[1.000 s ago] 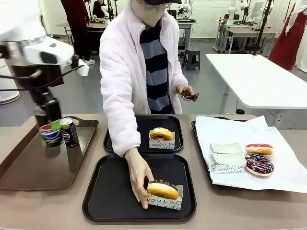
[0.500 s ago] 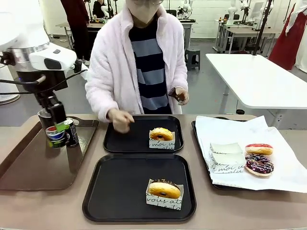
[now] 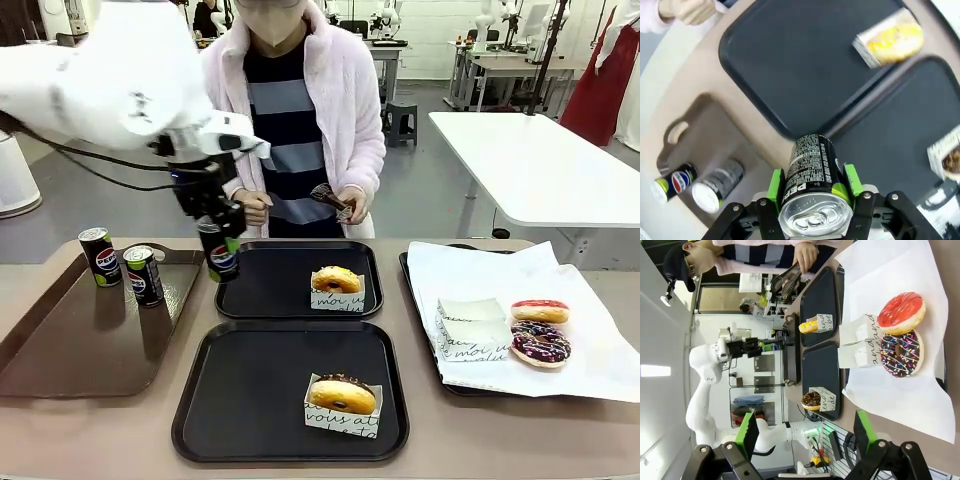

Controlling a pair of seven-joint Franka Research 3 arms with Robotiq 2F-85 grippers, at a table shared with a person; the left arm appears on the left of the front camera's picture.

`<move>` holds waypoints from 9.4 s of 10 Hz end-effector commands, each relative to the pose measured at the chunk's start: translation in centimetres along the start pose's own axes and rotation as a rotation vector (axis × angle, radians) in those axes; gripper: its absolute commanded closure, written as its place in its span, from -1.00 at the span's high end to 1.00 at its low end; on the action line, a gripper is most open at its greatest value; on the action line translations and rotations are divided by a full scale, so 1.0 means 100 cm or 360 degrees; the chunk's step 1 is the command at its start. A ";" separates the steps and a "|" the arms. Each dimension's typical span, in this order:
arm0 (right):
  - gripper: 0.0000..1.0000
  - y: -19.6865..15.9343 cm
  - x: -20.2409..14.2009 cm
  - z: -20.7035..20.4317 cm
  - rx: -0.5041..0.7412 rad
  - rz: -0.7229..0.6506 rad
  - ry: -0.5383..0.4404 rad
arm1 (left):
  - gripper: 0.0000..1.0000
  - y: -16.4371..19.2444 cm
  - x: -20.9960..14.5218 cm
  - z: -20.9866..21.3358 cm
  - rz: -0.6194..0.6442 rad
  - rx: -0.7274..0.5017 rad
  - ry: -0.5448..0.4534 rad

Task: Set up donuts and drinks on trays.
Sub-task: Pick up one Pepsi coke and place it on the Flat Tray, then pick up one Pepsi coke from the Handle tray and place it on the Flat Tray without a Pepsi coke.

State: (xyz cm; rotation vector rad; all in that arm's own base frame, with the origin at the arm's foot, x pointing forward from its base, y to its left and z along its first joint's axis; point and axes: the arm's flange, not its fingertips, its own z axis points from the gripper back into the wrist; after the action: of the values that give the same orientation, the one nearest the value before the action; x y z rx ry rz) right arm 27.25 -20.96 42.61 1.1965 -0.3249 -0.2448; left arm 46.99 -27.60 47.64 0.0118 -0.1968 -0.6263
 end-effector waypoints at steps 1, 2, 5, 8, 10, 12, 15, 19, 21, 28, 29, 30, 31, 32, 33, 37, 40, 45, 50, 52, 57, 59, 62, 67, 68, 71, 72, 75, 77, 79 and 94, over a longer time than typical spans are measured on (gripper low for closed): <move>1.00 -0.001 0.001 0.001 0.0022 0.0010 -0.0002 | 0.16 -0.005 0.039 -0.012 0.0134 0.0136 0.0051; 1.00 -0.001 0.001 0.001 0.0022 0.0010 -0.0002 | 0.16 -0.008 0.050 -0.027 0.0199 0.0123 0.0053; 1.00 -0.001 0.001 0.001 0.0022 0.0010 -0.0002 | 0.16 -0.004 0.056 -0.064 0.0300 0.0117 -0.0053; 1.00 -0.001 0.001 0.001 0.0022 0.0010 -0.0002 | 0.16 0.004 0.057 -0.089 0.0363 0.0069 -0.0058; 1.00 -0.001 0.001 0.001 0.0022 0.0010 -0.0002 | 0.16 0.003 0.056 -0.103 0.0368 0.0076 -0.0015; 1.00 -0.001 0.001 0.001 0.0022 0.0010 -0.0002 | 0.16 0.005 0.057 -0.109 0.0370 0.0071 0.0000; 1.00 -0.001 0.001 0.001 0.0022 0.0010 -0.0002 | 1.00 0.008 0.057 -0.104 0.0374 0.0044 -0.0004; 1.00 -0.001 0.001 0.001 0.0022 0.0010 -0.0002 | 1.00 0.008 0.056 -0.093 0.0376 0.0031 -0.0007; 1.00 -0.001 0.001 0.001 0.0022 0.0010 -0.0002 | 1.00 0.002 0.056 -0.074 0.0360 0.0013 0.0021; 1.00 -0.001 0.001 0.001 0.0022 0.0010 -0.0002 | 1.00 -0.019 0.005 0.012 0.0300 -0.0117 0.0072; 1.00 -0.001 0.001 0.001 0.0022 0.0010 -0.0002 | 1.00 -0.023 0.028 0.008 0.0331 -0.0032 0.0081; 1.00 -0.001 0.001 0.001 0.0022 0.0010 -0.0002 | 1.00 -0.023 0.028 0.008 0.0331 -0.0032 0.0081; 1.00 -0.001 0.001 0.001 0.0022 0.0010 -0.0002 | 1.00 -0.023 0.028 0.008 0.0331 -0.0032 0.0081; 1.00 -0.001 0.001 0.001 0.0022 0.0010 -0.0002 | 1.00 -0.023 0.028 0.008 0.0331 -0.0032 0.0081; 1.00 -0.001 0.001 0.001 0.0022 0.0010 -0.0002 | 1.00 -0.023 0.028 0.008 0.0331 -0.0032 0.0081; 1.00 -0.001 0.001 0.001 0.0022 0.0010 -0.0002 | 1.00 -0.023 0.025 0.006 0.0321 -0.0057 0.0091; 1.00 -0.001 0.001 0.001 0.0022 0.0010 -0.0002 | 1.00 0.087 -0.048 0.023 0.0447 -0.0115 0.0150; 1.00 -0.001 0.001 0.001 0.0022 0.0010 -0.0002 | 1.00 0.170 -0.067 0.013 0.0673 0.0063 0.0173; 1.00 -0.001 0.001 0.001 0.0022 0.0010 -0.0002 | 1.00 0.175 -0.069 0.002 0.0708 0.0070 0.0200; 1.00 -0.001 0.001 0.001 0.0022 0.0010 -0.0002 | 1.00 0.175 -0.069 0.002 0.0708 0.0070 0.0200; 1.00 -0.001 0.001 0.001 0.0022 0.0010 -0.0002 | 1.00 0.167 -0.072 -0.017 0.0796 0.0181 0.0153; 1.00 -0.001 0.001 0.001 0.0022 0.0010 -0.0002 | 1.00 0.167 -0.074 -0.029 0.0855 0.0150 0.0128; 1.00 -0.001 0.001 0.001 0.0022 0.0010 -0.0002 | 1.00 0.166 -0.072 -0.042 0.0917 0.0139 0.0115; 1.00 -0.001 0.001 0.001 0.0022 0.0010 -0.0002 | 1.00 0.171 -0.062 -0.076 0.0975 0.0044 0.0183; 1.00 -0.001 0.001 0.001 0.0022 0.0010 -0.0002 | 1.00 0.171 -0.061 -0.082 0.0977 0.0044 0.0197; 1.00 -0.001 0.001 0.001 0.0022 0.0010 -0.0002 | 1.00 0.171 -0.060 -0.087 0.0981 0.0046 0.0242; 1.00 -0.001 0.001 0.001 0.0022 0.0010 -0.0002 | 1.00 0.171 -0.060 -0.089 0.0978 0.0035 0.0256; 1.00 -0.001 0.001 0.001 0.0022 0.0010 -0.0002 | -0.68 0.170 -0.064 -0.089 0.0971 -0.0005 0.0316; 1.00 -0.001 0.001 0.001 0.0022 0.0010 -0.0002 | -1.00 0.168 -0.066 -0.085 0.0970 -0.0013 0.0335; 1.00 -0.001 0.001 0.001 0.0022 0.0010 -0.0002 | -1.00 0.167 -0.068 -0.080 0.0939 -0.0016 0.0348; 1.00 -0.001 0.001 0.001 0.0022 0.0010 -0.0002 | -0.97 0.112 -0.152 0.063 0.0544 0.0029 0.0365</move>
State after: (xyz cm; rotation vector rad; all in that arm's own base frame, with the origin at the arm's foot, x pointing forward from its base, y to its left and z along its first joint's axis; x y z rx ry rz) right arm 27.24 -20.99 42.62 1.1961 -0.3251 -0.2453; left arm 39.96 -9.15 51.24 0.0598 0.0315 -0.2960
